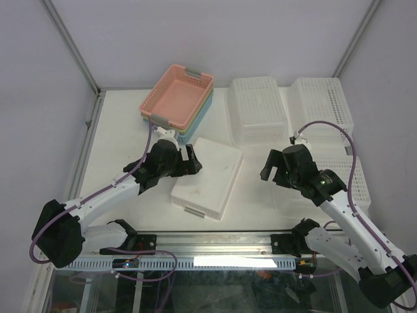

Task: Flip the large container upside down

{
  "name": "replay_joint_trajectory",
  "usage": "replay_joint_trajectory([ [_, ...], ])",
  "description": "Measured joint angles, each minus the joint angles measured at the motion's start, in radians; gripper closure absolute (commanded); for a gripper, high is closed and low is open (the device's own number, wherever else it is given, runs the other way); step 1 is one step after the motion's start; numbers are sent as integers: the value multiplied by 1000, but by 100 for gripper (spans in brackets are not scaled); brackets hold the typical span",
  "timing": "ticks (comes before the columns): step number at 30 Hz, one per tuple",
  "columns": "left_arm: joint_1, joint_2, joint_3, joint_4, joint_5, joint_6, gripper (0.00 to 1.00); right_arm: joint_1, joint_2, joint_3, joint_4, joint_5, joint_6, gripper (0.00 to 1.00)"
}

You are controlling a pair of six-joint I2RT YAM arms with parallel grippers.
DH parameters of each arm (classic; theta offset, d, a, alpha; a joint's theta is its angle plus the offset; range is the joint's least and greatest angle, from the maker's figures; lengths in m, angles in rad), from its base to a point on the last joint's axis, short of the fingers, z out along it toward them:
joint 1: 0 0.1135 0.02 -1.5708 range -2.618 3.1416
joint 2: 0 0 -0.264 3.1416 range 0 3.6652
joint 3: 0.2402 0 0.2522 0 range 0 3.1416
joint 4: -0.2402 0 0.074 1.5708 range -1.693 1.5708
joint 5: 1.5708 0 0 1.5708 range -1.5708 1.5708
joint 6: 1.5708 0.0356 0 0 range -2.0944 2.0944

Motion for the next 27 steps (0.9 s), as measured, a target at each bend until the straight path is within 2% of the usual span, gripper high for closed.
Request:
replay_joint_trajectory([
  [5,-20,57,-9,110,147,-29,1,0,-17,80,-73,50,-11,6],
  [10,-113,149,-5,232,229,-110,1,0,-43,166,-125,97,-16,5],
  [19,-161,235,2,384,307,-277,1,0,-62,197,-180,129,-18,5],
  [27,-175,257,9,428,338,-312,1,0,-57,188,-194,130,-15,5],
])
